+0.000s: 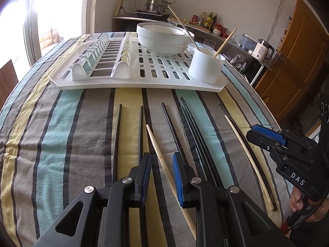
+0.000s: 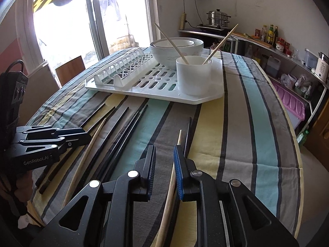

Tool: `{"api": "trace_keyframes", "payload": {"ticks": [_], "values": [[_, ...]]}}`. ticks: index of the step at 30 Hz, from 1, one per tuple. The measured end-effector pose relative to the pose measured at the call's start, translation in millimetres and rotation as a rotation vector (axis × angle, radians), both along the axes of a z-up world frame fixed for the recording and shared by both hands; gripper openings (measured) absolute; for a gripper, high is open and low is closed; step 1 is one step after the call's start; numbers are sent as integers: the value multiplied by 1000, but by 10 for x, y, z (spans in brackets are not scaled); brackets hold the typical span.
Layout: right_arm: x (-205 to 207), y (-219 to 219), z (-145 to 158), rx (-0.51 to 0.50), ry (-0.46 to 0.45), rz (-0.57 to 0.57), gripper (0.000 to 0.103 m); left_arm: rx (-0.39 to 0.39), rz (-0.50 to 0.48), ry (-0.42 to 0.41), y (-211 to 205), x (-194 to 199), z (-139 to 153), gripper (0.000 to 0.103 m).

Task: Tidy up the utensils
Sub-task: 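Close the right gripper on another light wooden chopstick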

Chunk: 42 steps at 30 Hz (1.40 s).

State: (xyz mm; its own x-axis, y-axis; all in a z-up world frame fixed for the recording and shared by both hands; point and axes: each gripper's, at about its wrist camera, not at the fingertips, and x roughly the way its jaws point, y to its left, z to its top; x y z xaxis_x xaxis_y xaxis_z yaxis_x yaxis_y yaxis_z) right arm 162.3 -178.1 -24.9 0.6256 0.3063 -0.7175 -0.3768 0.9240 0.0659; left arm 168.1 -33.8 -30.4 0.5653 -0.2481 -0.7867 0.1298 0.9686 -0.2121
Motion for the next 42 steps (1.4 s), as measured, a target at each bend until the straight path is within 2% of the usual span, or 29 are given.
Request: {"api": "trace_keyframes", "payload": {"ticks": [17,23,26,30,38,42], "values": [[386,38,-198,-49,94,-10,18,21,15,26,-85,278,-44,21],[429,99,-194,-90,97,-12,18,78,3,4,-159,293,-55,21],[433,116,-193,-102,102,-14,17,112,2,-4,-195,285,-61,17],[431,130,-192,-102,105,-9,7,132,7,-6,-186,294,-65,8],[387,110,-138,-67,100,-17,6,129,-15,0,-183,303,-36,5],[335,90,-14,-48,69,-27,6,120,-30,-34,-190,253,100,5]]}}
